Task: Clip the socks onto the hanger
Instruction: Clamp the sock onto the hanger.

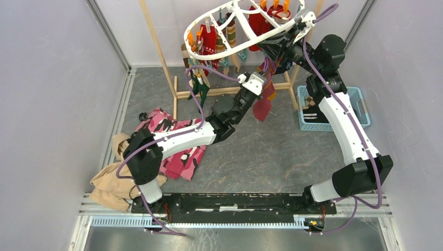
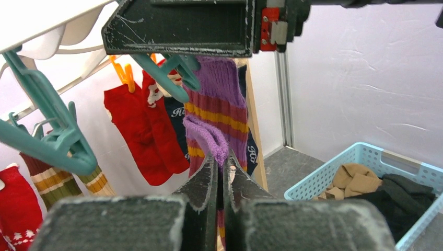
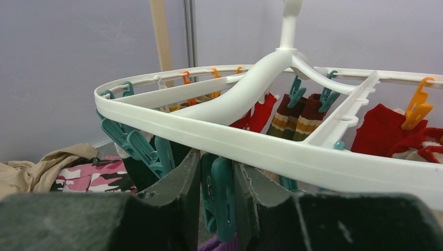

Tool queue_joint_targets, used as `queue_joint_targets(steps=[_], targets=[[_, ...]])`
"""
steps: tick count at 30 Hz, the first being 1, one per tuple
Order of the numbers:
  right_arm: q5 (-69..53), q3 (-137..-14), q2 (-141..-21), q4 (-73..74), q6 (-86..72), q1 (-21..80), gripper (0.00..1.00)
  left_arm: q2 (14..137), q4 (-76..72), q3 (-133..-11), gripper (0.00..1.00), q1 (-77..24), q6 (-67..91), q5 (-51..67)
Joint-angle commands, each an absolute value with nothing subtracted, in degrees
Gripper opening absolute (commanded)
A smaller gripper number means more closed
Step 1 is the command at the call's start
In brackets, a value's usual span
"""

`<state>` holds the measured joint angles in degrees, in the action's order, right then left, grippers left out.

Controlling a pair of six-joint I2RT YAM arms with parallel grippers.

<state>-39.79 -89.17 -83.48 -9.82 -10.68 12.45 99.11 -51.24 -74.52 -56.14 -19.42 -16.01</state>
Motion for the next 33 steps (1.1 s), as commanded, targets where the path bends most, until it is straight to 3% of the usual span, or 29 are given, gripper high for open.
queue_joint_targets(steps=[1, 33], targets=[[-38.7, -89.1, -84.0, -11.2, -11.4, 13.1, 0.12, 100.4, -53.6, -79.3, 0.02, -56.5, -21.8, -19.8], [-35.6, -88.8, -83.4, -9.1, -8.6, 14.1, 0.11, 103.9, -50.6, -87.6, 0.02, -56.5, -11.8, -28.2]])
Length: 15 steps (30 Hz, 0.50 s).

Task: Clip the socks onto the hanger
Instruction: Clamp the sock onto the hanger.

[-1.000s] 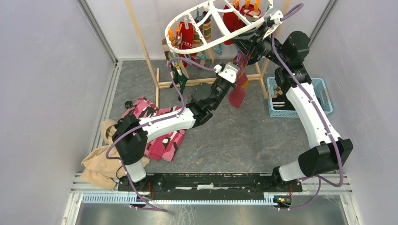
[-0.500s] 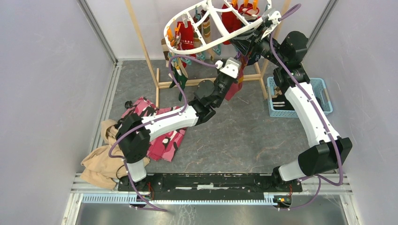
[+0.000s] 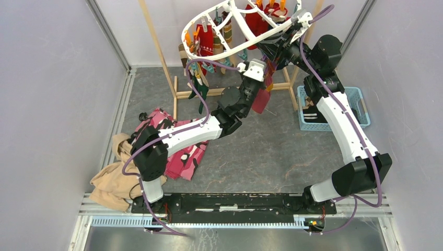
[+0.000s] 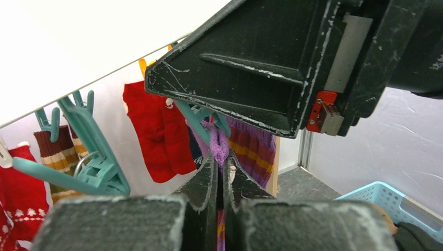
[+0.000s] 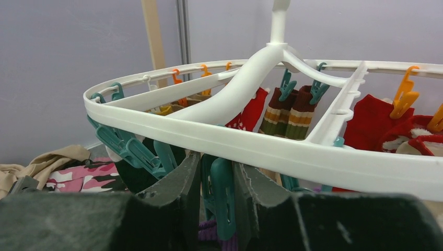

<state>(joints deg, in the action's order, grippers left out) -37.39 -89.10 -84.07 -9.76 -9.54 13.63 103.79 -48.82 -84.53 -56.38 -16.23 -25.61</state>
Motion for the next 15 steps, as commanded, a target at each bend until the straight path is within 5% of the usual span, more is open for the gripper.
queue_joint_targets(steps=[1, 15], targets=[[-35.7, -88.8, -83.5, -9.0, -8.6, 14.2, 0.11, 103.9, -50.5, -87.6, 0.02, -56.5, -11.0, -28.1], [-34.8, -88.6, -83.6, -8.5, -8.5, 14.6, 0.12, 103.4, -52.5, -87.7, 0.02, -56.2, -5.4, -25.8]])
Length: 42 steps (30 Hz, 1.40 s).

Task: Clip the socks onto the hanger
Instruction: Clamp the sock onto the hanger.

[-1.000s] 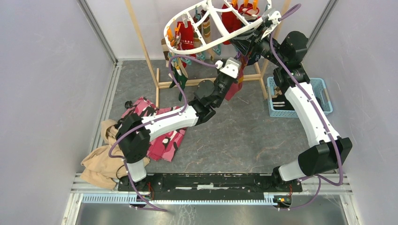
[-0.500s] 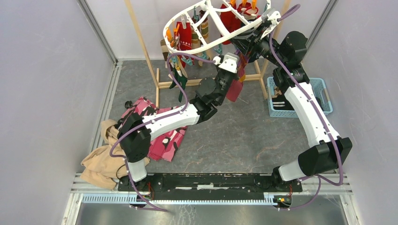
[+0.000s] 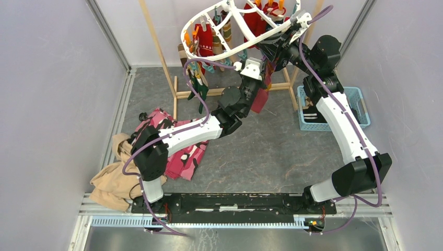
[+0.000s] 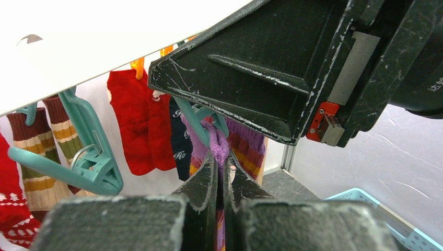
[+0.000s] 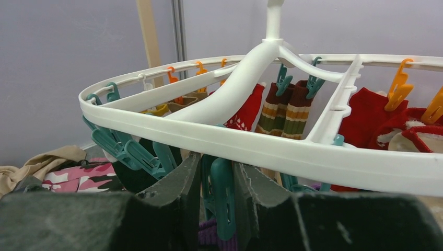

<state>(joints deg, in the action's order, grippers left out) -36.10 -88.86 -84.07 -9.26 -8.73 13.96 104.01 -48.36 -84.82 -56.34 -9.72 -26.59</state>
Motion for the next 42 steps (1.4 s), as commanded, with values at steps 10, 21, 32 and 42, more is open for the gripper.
queue_joint_targets(steps=[10, 21, 32, 42], targets=[[-33.9, -88.8, -83.7, -7.9, -7.8, 14.9, 0.12, 102.1, -50.8, -88.0, 0.02, -55.4, 4.1, -25.1], [-33.7, -88.9, -83.8, -7.6, -7.6, 15.3, 0.16, 102.1, -50.3, -87.3, 0.02, -53.8, 7.7, -25.0], [-33.4, -89.4, -83.3, -7.2, -7.5, 15.3, 0.41, 102.4, -49.5, -87.2, 0.02, -53.5, 8.0, -24.8], [-33.1, -89.9, -82.3, -6.1, -6.4, 15.3, 0.57, 102.2, -49.2, -86.8, 0.02, -53.1, 9.0, -25.0]])
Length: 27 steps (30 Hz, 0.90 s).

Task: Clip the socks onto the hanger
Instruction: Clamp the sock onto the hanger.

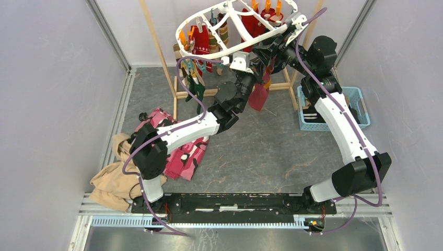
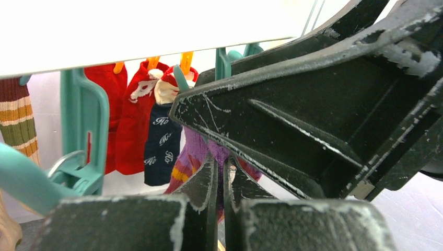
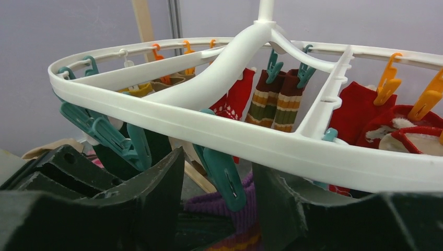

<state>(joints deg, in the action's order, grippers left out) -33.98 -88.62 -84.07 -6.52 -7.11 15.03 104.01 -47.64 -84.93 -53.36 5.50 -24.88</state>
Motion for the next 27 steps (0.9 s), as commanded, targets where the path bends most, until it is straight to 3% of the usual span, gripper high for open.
queue_joint_targets(steps=[1, 4, 12, 18, 27], targets=[[-33.1, -90.0, -82.1, -5.9, -6.3, 15.3, 0.59, 102.1, -49.1, -86.6, 0.02, -53.1, 9.0, -24.9], [-33.2, -90.2, -81.6, -5.5, -6.2, 15.4, 0.66, 101.7, -49.2, -86.3, 0.05, -53.0, 9.1, -24.8], [-34.6, -91.0, -79.7, -3.8, -5.7, 15.3, 0.82, 99.4, -50.0, -83.4, 0.37, -53.0, 9.2, -25.2], [-35.6, -90.8, -78.5, -3.2, -6.0, 14.9, 0.84, 96.4, -50.7, -79.4, 0.52, -53.0, 9.0, -24.9], [-39.3, -89.4, -76.6, -3.2, -6.4, 12.8, 0.85, 89.7, -50.6, -70.6, 0.66, -52.8, 7.0, -18.6]])
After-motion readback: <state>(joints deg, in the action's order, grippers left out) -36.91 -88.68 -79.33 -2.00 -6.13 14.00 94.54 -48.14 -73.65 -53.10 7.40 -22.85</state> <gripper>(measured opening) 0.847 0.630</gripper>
